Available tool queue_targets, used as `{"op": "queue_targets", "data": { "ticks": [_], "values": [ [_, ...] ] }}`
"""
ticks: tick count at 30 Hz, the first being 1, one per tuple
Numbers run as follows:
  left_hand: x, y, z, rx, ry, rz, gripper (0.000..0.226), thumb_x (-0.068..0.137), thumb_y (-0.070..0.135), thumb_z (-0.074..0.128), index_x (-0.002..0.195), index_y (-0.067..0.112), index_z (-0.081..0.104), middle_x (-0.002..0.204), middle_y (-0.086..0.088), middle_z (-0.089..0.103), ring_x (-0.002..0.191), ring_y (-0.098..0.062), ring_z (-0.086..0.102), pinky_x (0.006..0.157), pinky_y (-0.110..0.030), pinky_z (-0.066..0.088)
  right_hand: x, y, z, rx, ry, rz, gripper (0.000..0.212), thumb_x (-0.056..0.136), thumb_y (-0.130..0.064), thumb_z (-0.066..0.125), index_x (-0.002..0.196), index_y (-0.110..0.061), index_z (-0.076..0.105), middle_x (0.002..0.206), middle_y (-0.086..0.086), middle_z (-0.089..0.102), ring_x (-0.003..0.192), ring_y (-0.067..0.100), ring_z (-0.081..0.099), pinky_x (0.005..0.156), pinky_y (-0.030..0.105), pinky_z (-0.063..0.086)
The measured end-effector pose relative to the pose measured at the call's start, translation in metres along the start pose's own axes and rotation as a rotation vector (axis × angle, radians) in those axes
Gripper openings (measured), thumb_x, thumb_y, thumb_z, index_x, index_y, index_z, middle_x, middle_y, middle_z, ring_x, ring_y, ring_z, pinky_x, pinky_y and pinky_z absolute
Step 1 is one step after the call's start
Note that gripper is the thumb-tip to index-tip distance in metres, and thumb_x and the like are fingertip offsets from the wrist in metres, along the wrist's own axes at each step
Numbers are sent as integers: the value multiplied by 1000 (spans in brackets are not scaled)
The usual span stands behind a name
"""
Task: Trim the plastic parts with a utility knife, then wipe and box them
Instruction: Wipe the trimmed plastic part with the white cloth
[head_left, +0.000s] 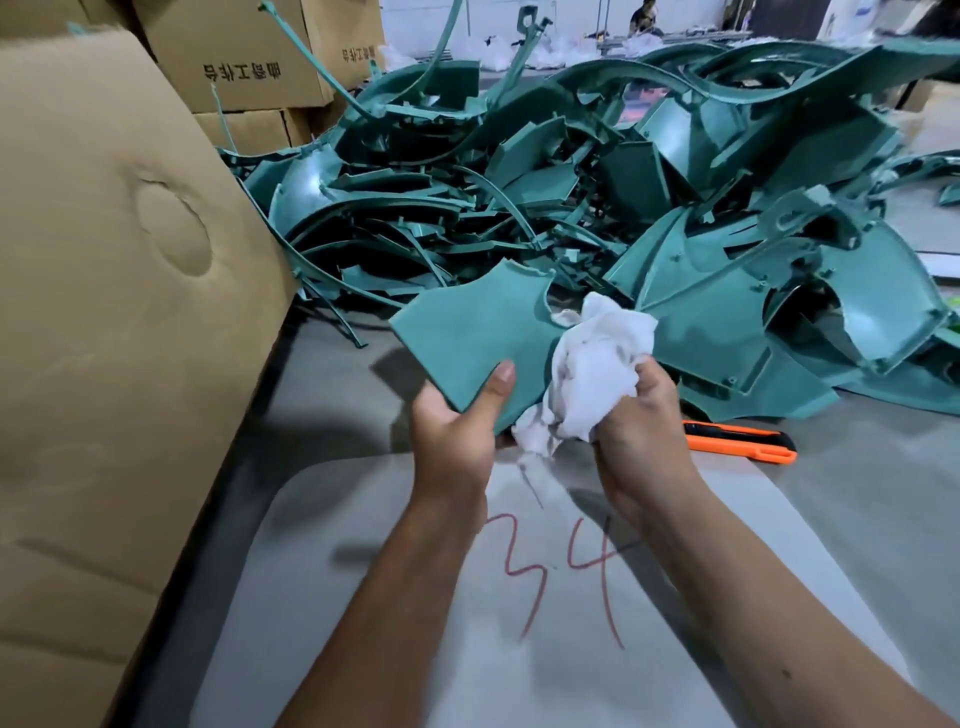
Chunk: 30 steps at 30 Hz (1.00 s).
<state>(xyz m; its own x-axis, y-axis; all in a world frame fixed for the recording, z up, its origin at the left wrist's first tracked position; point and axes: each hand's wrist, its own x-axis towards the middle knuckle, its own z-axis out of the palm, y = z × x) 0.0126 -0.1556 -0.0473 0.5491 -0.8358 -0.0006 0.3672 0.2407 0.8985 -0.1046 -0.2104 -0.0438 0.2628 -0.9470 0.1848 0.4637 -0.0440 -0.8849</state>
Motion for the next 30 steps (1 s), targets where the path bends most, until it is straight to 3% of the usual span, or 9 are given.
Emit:
{"op": "queue_targets", "data": {
  "ticks": [3, 9, 14, 17, 19, 21, 24, 27, 30],
  "values": [
    [6, 3, -6, 91, -42, -10, 26, 92, 7, 74, 117, 2, 67, 102, -14, 78, 76, -25, 74, 52, -31, 56, 3, -4, -9, -13, 72, -34, 37, 83, 28, 56, 96, -4, 67, 81, 12, 67, 70, 25, 62, 61, 36, 53],
    [16, 16, -26, 252, 10, -7, 13, 89, 10, 76, 101, 7, 70, 86, -15, 78, 61, -28, 74, 46, -27, 52, 14, -18, -22, -64, 191, -155, 34, 83, 23, 63, 97, -7, 70, 80, 4, 71, 66, 20, 63, 52, 31, 53],
    [34, 31, -67, 253, 303, 90, 15, 87, 0, 75, 97, 7, 68, 95, -22, 76, 50, -24, 69, 41, -24, 51, 44, -50, -87, 274, 468, -247, 42, 91, 13, 60, 125, -12, 56, 131, 24, 64, 92, 23, 57, 70, 37, 50],
    [33, 32, -61, 185, 272, 253, 19, 89, -2, 74, 98, 14, 70, 101, -23, 76, 64, -32, 75, 51, -29, 58, 46, -51, -96, 250, 631, -259, 23, 96, 0, 67, 110, -18, 63, 118, 8, 75, 95, 18, 68, 86, 43, 60],
    [24, 26, -49, 196, 241, 404, 20, 87, -1, 77, 99, 14, 73, 100, -15, 79, 80, -34, 77, 65, -38, 64, 42, -44, -79, 197, 527, -175, 14, 95, -1, 64, 98, -14, 65, 93, 0, 75, 81, 18, 70, 72, 38, 60],
    [13, 21, -38, 331, 243, 621, 18, 84, 5, 83, 93, 18, 75, 94, 8, 79, 86, -17, 78, 76, -36, 64, 33, -35, -52, 165, 176, -57, 8, 81, 11, 51, 87, 4, 51, 73, 12, 59, 64, 28, 55, 59, 39, 43],
    [-1, 12, -22, 856, 33, 1019, 17, 91, 8, 69, 92, 26, 69, 92, 20, 68, 84, 1, 65, 85, -13, 52, 15, -21, -24, 169, -191, 214, 27, 81, -1, 55, 106, 7, 54, 88, 20, 58, 82, 31, 55, 71, 39, 43],
    [-1, 12, -10, 998, -259, 1125, 14, 95, 5, 63, 83, 13, 67, 113, -2, 76, 103, -24, 69, 94, -36, 53, 7, -23, -27, 280, -261, 464, 41, 102, -45, 56, 115, -9, 72, 110, 15, 69, 97, 28, 65, 78, 35, 53],
    [2, 17, -16, 980, -371, 1193, 46, 91, -3, 66, 85, 34, 39, 127, -8, 71, 110, -29, 64, 92, -37, 50, 10, -37, -41, 103, -184, 402, 19, 87, -29, 70, 82, -15, 81, 78, 8, 70, 62, 18, 65, 52, 25, 51]
  ]
}}
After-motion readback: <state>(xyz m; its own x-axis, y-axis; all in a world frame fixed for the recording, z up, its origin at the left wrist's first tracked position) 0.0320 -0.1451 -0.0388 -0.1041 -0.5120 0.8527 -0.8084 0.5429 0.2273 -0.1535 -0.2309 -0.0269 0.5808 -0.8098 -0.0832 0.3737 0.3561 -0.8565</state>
